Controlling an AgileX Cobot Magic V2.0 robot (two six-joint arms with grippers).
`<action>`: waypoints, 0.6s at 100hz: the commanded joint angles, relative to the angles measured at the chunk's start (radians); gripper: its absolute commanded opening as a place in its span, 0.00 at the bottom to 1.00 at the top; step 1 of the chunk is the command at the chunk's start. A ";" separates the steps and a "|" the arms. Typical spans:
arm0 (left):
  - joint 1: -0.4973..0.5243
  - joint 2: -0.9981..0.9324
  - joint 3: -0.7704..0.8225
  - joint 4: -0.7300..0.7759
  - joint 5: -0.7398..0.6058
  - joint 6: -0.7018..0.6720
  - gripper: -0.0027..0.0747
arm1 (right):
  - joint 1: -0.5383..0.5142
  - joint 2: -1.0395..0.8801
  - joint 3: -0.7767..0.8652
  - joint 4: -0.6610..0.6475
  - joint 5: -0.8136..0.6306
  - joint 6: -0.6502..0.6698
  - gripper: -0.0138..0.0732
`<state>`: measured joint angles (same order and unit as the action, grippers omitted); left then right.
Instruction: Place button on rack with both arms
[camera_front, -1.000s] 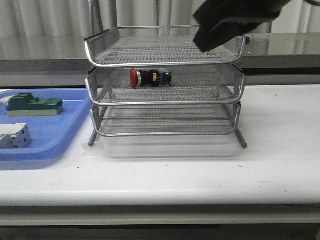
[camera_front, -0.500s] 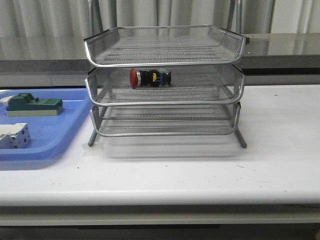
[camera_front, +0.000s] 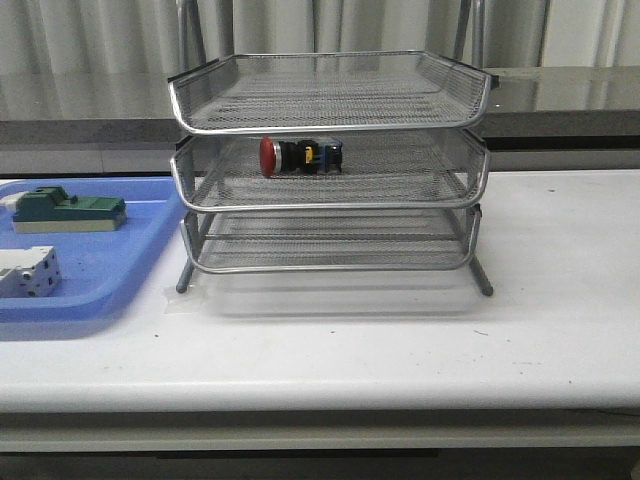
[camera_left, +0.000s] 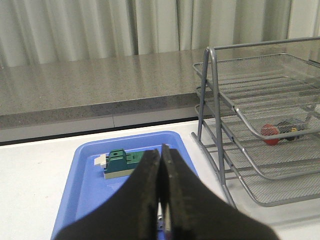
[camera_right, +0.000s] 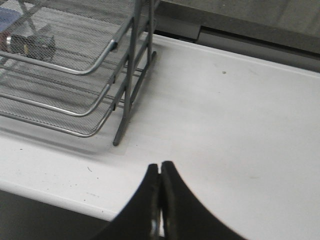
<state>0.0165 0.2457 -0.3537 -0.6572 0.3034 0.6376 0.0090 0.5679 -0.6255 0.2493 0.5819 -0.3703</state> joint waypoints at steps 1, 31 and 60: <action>0.001 0.010 -0.028 -0.023 -0.071 -0.007 0.01 | -0.038 -0.083 0.036 -0.001 -0.090 0.010 0.09; 0.001 0.010 -0.028 -0.023 -0.071 -0.007 0.01 | -0.113 -0.326 0.158 -0.002 -0.095 0.020 0.09; 0.001 0.010 -0.028 -0.023 -0.071 -0.007 0.01 | -0.113 -0.337 0.159 -0.001 -0.088 0.020 0.09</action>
<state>0.0165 0.2457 -0.3537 -0.6572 0.3034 0.6376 -0.0982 0.2211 -0.4406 0.2468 0.5687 -0.3505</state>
